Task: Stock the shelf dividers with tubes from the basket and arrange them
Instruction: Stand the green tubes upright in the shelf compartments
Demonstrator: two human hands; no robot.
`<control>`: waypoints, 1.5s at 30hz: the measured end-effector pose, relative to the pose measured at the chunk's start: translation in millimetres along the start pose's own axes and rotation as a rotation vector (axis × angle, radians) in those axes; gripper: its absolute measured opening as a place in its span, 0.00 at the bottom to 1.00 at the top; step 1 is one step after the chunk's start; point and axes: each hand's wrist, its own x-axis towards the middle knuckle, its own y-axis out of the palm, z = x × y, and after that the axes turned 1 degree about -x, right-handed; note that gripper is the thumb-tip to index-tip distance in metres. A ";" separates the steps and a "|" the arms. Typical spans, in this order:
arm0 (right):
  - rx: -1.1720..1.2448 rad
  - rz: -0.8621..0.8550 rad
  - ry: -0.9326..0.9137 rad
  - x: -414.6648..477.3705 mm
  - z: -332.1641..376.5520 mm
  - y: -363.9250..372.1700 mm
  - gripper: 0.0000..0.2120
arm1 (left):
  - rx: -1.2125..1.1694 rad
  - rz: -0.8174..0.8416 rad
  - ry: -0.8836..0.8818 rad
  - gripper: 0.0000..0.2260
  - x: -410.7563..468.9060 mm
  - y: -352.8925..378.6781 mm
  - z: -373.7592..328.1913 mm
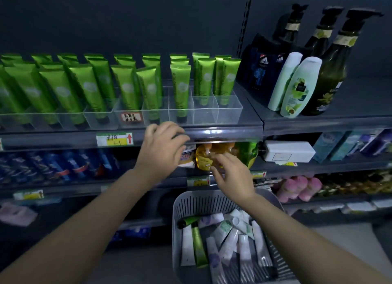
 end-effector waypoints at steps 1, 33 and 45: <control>-0.005 0.024 0.020 -7.9 -3.0 6.4 0.10 | -0.019 0.037 0.005 0.07 -9.9 11.0 -6.5; 0.185 1.100 0.755 -175.6 -49.0 221.0 0.20 | 0.001 1.376 -0.166 0.16 -148.3 243.2 -68.6; 0.132 1.168 1.046 -180.3 -37.6 249.3 0.19 | -0.263 1.552 -0.389 0.10 -114.5 238.5 -66.4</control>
